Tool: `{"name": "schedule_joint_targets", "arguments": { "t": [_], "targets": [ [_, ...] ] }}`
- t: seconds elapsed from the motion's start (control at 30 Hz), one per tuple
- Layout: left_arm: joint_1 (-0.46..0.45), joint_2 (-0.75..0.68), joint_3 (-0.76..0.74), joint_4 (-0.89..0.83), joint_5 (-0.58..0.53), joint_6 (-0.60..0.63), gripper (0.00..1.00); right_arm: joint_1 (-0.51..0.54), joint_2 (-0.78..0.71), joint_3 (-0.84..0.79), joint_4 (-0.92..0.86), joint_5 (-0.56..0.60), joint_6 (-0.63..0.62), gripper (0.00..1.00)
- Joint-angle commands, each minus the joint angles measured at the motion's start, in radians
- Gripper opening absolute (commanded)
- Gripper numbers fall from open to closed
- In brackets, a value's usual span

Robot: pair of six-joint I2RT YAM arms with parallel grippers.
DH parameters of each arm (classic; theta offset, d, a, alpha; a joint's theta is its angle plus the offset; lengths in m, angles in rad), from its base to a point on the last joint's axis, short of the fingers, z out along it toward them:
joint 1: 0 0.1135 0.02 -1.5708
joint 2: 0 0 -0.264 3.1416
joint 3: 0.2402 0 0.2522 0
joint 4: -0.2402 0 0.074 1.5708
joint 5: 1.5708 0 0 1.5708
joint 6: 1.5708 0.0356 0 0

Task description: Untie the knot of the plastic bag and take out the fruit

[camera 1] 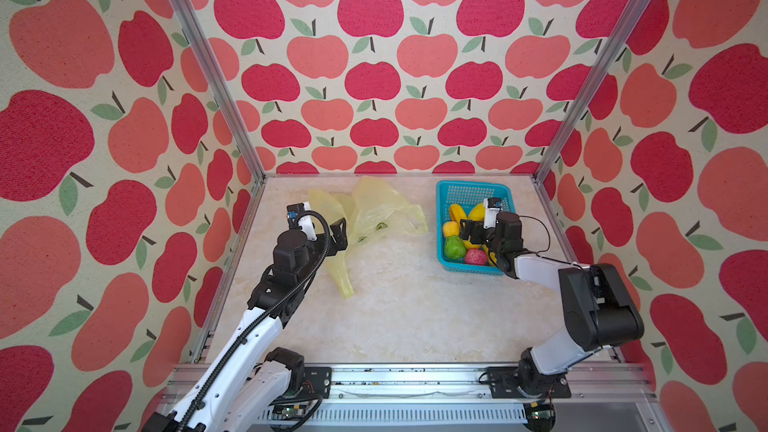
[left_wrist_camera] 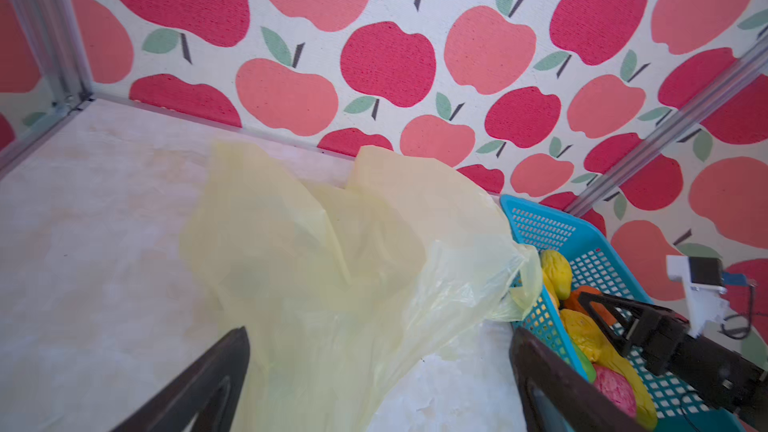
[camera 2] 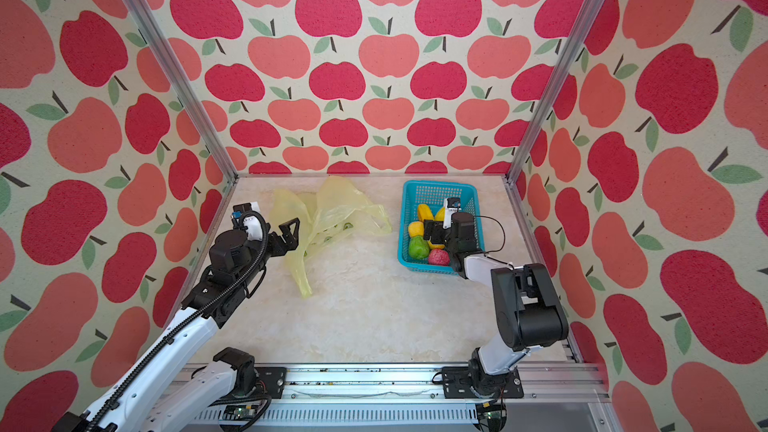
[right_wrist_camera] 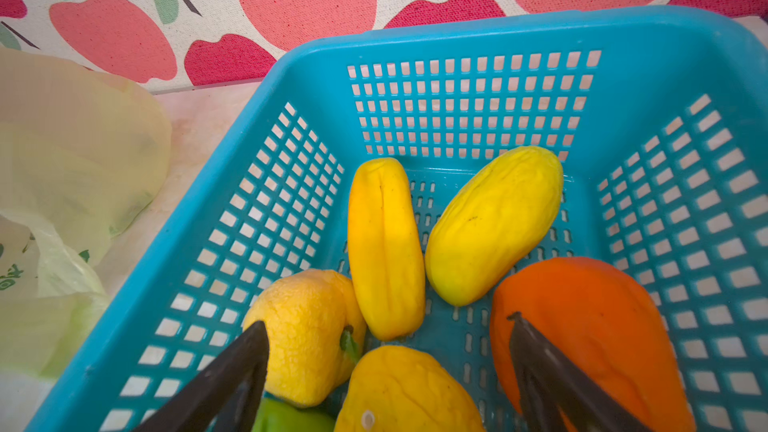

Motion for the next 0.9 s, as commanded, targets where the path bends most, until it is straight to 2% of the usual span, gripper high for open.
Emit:
{"name": "schedule_joint_targets", "arguments": {
  "t": [0.0, 0.17, 0.3, 0.43, 0.57, 0.63, 0.77, 0.87],
  "targets": [
    [0.090, -0.024, -0.026, -0.039, -0.020, -0.027, 0.99, -0.016, -0.044, -0.032, 0.075, -0.043, -0.009, 0.92],
    [0.261, -0.010, -0.047, -0.086, 0.036, -0.046, 0.99, -0.137, -0.091, 0.006, -0.082, -0.061, 0.135, 0.90],
    [0.357, 0.026, -0.097, -0.039, -0.005, -0.014, 0.99, -0.273, -0.115, 0.025, -0.194, -0.125, 0.254, 0.89],
    [0.394, 0.108, -0.099, -0.014, -0.164, 0.020, 0.99, -0.321, -0.055, 0.058, -0.273, -0.111, 0.237, 0.87],
    [0.419, 0.214, -0.150, 0.180, -0.200, 0.076, 0.99, -0.352, -0.028, 0.029, -0.149, -0.212, 0.257, 0.84],
    [0.424, 0.266, -0.135, 0.188, -0.244, 0.075, 0.99, -0.347, -0.045, 0.042, -0.158, -0.221, 0.247, 0.84],
    [0.430, 0.410, -0.091, 0.202, -0.262, 0.087, 0.99, -0.345, -0.132, 0.056, -0.206, -0.224, 0.241, 0.85],
    [0.431, 0.505, -0.109, 0.313, -0.290, 0.058, 0.99, -0.354, -0.210, 0.088, -0.307, -0.139, 0.245, 0.86]
  ]
}}
